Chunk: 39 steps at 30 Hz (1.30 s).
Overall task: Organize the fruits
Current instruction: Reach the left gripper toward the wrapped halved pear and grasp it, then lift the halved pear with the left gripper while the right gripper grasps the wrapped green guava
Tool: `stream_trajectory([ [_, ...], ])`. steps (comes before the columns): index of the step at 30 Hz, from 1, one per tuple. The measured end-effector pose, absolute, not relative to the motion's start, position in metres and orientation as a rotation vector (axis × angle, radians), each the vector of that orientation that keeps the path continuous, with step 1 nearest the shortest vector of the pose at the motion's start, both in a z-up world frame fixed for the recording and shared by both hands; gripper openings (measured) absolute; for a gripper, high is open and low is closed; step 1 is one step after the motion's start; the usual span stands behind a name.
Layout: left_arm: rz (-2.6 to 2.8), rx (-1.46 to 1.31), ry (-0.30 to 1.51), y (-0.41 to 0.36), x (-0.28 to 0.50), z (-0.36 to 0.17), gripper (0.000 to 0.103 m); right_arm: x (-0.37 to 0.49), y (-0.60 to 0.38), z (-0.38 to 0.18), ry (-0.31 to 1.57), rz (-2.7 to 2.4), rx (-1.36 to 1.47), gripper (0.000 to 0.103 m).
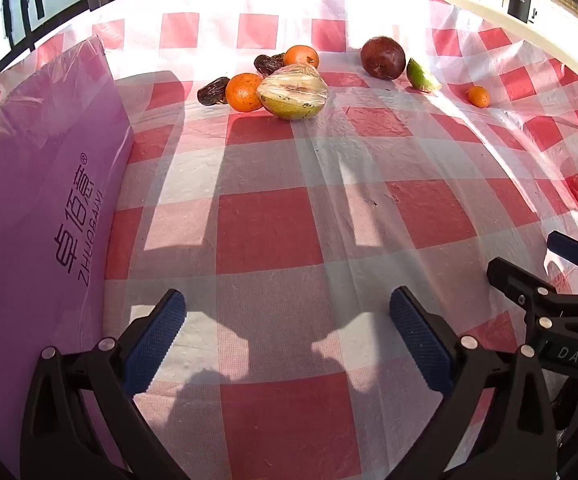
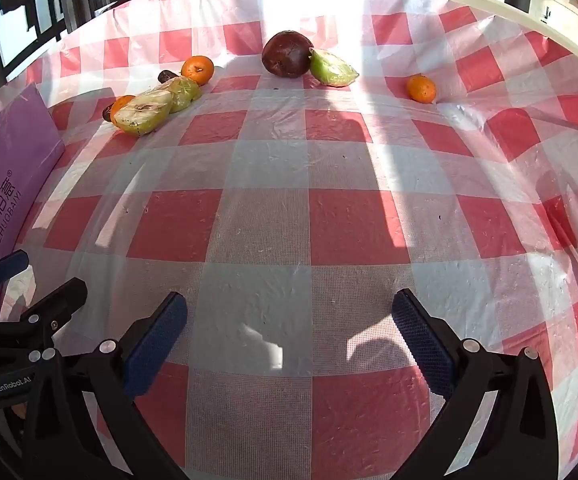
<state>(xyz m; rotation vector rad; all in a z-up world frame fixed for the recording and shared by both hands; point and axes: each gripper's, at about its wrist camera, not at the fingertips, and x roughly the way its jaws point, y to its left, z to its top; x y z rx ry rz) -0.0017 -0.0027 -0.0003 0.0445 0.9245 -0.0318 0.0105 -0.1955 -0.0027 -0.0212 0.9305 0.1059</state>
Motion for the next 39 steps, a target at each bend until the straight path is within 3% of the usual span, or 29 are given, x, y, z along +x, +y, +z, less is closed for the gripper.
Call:
stream_trajectory([
  [14, 0.016, 0.01, 0.956, -0.005, 0.007, 0.001, 0.102, 0.007, -0.192, -0.002, 0.922, 0.1, -0.018, 0.099],
  [30, 0.08, -0.077, 0.926, -0.019, 0.155, 0.005, 0.101, 0.008, -0.192, -0.001, 0.926, 0.098, -0.022, 0.099],
  [32, 0.084, -0.052, 0.913, -0.019, 0.168, 0.005, 0.086, 0.008, -0.192, -0.002, 0.927, 0.098, -0.023, 0.099],
  [34, 0.079, -0.03, 0.912, -0.019, 0.177, 0.005, 0.083, 0.007, -0.193, -0.001, 0.926, 0.098, -0.023, 0.099],
  [37, 0.05, -0.011, 0.896, -0.018, 0.174, 0.007, 0.061, 0.007, -0.193, -0.002, 0.927, 0.098, -0.023, 0.099],
  [39, 0.008, -0.008, 0.893, -0.017, 0.164, 0.009, 0.061, 0.008, -0.192, -0.002, 0.931, 0.099, -0.02, 0.099],
])
